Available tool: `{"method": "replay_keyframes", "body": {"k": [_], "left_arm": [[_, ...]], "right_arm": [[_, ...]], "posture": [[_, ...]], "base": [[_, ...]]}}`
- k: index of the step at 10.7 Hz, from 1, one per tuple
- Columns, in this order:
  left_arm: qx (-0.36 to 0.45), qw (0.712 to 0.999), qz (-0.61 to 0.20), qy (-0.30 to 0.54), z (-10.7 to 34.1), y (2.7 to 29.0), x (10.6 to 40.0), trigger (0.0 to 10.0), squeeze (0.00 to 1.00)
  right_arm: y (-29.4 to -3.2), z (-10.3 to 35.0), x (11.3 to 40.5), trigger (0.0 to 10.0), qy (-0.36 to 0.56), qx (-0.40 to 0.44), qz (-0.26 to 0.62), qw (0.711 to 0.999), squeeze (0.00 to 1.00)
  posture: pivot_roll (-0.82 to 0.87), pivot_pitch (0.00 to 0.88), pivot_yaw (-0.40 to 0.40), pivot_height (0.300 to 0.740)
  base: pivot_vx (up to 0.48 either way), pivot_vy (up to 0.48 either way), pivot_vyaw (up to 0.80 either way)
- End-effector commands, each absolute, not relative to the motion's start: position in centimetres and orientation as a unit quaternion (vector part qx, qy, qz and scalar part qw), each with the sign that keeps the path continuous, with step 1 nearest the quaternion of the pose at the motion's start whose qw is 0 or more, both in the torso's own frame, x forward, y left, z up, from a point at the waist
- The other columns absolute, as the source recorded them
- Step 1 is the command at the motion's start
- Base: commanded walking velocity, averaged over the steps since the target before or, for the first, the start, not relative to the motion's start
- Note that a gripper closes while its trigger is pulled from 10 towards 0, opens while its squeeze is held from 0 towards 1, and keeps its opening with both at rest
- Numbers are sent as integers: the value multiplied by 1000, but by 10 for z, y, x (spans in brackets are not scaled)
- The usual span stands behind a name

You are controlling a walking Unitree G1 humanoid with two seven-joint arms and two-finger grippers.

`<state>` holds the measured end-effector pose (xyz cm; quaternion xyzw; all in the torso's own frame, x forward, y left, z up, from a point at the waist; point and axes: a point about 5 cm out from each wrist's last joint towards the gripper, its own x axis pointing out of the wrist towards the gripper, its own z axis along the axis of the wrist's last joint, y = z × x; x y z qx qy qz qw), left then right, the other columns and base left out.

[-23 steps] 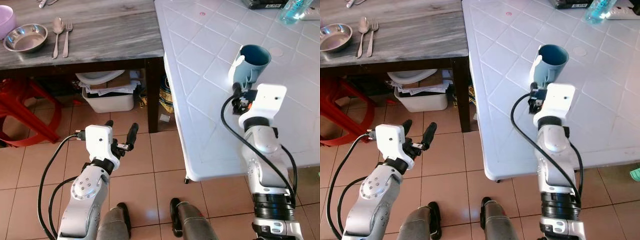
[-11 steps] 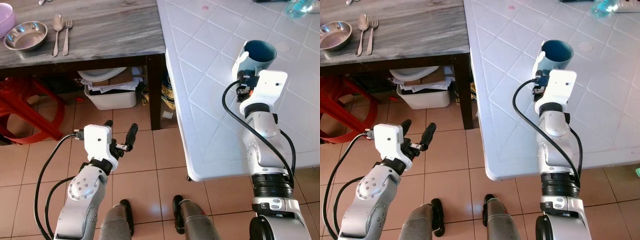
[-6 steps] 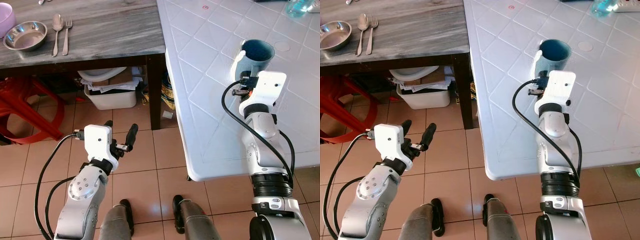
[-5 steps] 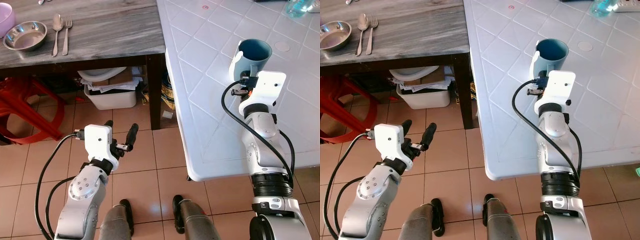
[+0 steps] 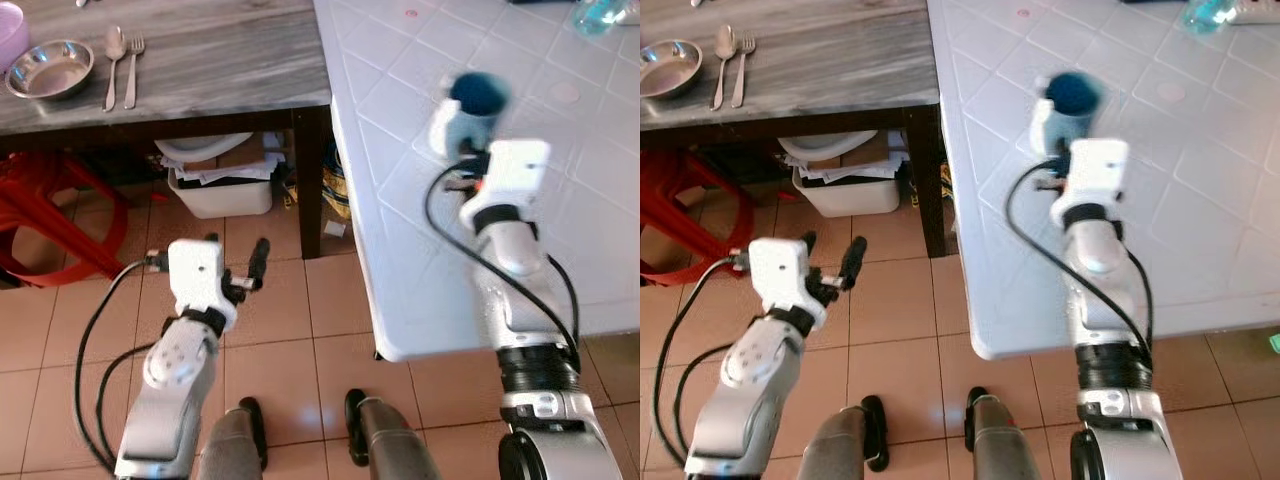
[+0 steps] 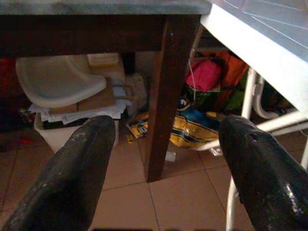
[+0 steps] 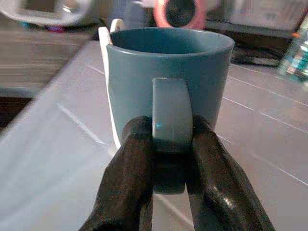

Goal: Setting the table

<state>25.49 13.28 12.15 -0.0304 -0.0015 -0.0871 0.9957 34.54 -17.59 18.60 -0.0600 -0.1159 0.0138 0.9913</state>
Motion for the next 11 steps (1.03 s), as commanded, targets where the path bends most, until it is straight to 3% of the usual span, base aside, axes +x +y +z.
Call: {"method": "replay_keyframes", "body": {"k": [1,3,7,9,10,11], "left_arm": [[-19,998,-65,7,116,140,255,10000,0],[-20,999,-43,-1,118,141,267,10000,0],[-14,1000,9,-18,120,148,292,10000,0],[-17,1000,16,-19,116,148,293,10000,0],[-19,999,35,-27,116,155,290,10000,0],[-19,999,39,-29,115,158,290,10000,0]], "right_arm": [[-163,186,346,10000,-124,-73,52,988,0],[-141,182,346,10000,-136,-86,133,978,0],[-134,147,347,10000,-92,-108,146,979,0],[-132,137,329,10000,-97,-89,135,982,0],[-149,142,299,10000,-127,-94,86,984,0],[-155,139,292,10000,-124,-95,65,986,0]], "posture": [[-30,233,15,740],[-34,195,10,740],[-43,122,4,740],[-22,69,-7,740],[-21,46,-11,740],[-28,44,-9,740]], "base": [[0,480,0],[0,480,0],[0,480,0],[0,480,0],[0,480,0],[0,480,0]]}}
